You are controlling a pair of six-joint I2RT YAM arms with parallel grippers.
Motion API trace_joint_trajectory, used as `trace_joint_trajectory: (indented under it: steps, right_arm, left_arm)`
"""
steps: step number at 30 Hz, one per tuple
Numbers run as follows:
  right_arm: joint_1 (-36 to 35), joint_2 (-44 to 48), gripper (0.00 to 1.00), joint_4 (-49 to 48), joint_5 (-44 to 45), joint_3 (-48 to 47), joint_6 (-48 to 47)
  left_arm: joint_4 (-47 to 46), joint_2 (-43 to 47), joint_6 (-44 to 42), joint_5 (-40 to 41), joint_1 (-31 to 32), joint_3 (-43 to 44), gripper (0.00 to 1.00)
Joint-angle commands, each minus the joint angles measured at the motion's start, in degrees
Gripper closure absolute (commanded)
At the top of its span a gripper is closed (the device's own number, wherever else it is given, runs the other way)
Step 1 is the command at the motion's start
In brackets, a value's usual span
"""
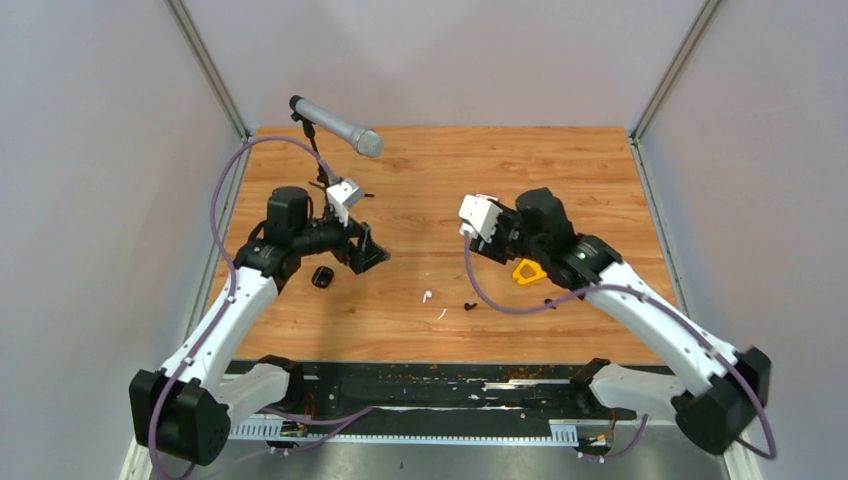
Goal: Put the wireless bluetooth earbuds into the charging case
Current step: Pick up the charging case at the center of the board.
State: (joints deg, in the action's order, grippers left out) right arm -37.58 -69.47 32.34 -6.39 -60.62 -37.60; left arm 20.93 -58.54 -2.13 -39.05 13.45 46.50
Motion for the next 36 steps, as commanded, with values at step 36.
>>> trace_joint_trajectory:
  steps: [36]
  right_arm:
    - [-16.3, 6.5, 0.75, -26.5, 9.3, 1.9, -11.3]
  left_arm:
    - [-17.6, -14.5, 11.8, -5.3, 19.8, 19.4, 0.35]
